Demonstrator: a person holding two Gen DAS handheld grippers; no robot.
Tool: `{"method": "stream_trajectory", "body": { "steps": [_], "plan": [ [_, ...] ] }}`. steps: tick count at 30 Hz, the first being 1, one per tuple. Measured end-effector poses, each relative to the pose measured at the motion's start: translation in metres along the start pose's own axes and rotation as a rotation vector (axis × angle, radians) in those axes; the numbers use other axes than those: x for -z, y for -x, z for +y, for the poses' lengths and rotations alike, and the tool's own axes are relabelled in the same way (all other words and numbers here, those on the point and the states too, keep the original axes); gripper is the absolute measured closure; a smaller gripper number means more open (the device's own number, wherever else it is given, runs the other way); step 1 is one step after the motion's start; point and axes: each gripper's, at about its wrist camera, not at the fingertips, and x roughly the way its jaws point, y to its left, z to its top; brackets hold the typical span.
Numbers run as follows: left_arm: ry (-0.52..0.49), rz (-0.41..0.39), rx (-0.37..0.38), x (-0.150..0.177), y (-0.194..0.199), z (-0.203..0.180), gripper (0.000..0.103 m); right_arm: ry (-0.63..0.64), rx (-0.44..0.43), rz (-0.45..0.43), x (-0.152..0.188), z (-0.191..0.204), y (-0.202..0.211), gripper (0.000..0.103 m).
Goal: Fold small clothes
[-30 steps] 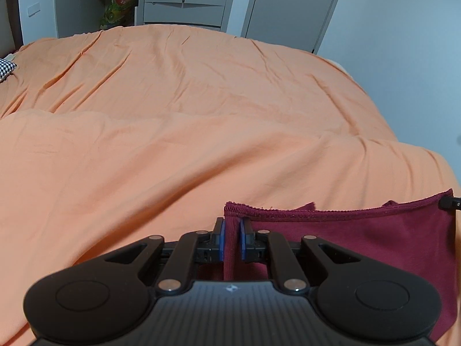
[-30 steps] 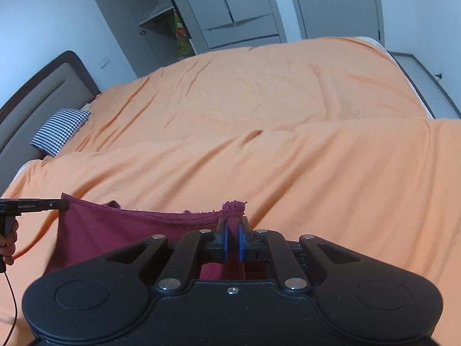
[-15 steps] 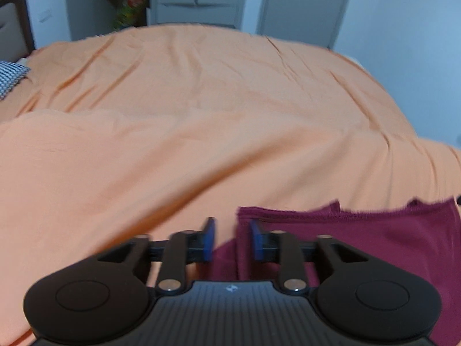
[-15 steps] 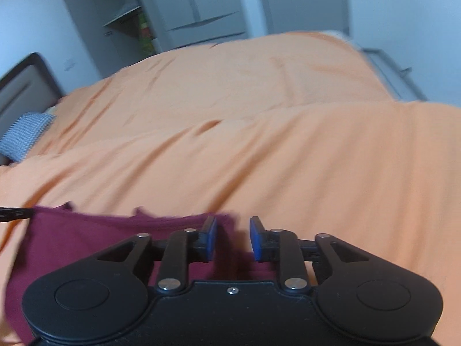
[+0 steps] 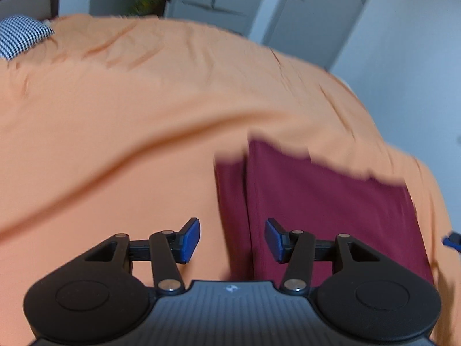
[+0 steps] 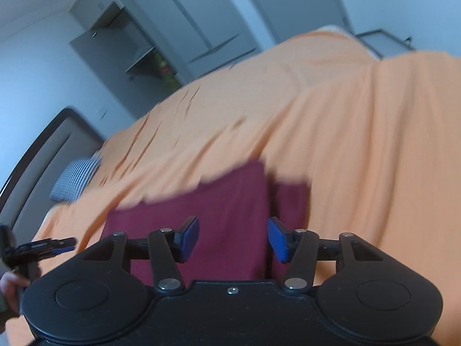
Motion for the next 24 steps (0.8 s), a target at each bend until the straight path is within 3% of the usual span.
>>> {"method": "stream_trajectory", "body": {
  "steps": [5,11,13,14,16,17,21,24],
  "plan": [
    [-0.013,0.090,0.052,0.051,0.004,-0.009,0.048,0.027,0.014,0.102,0.051,0.004,0.018,0.051],
    [0.013,0.114,0.057,0.053,-0.013,-0.004,0.057,-0.027,0.040,0.137,0.078,-0.005,0.016,0.055],
    [0.020,0.137,0.072,0.055,-0.020,-0.004,0.069,-0.035,0.031,0.151,0.081,-0.007,0.009,0.056],
    [0.019,0.144,0.074,0.055,-0.022,-0.004,0.069,-0.041,0.022,0.159,0.081,-0.010,0.006,0.058],
    [0.016,0.153,0.086,0.057,-0.025,-0.006,0.080,-0.045,0.017,0.189,0.082,-0.013,0.001,0.083],
    [0.015,0.152,0.089,0.058,-0.024,-0.006,0.081,-0.040,0.022,0.200,0.083,-0.012,-0.003,0.087],
    [0.037,0.143,0.096,0.056,-0.015,-0.003,0.094,-0.056,0.017,0.198,0.082,-0.014,0.000,0.092],
    [0.079,0.136,0.132,0.052,-0.004,0.002,0.096,-0.084,-0.004,0.196,0.078,-0.018,0.006,0.094]
  ]
}}
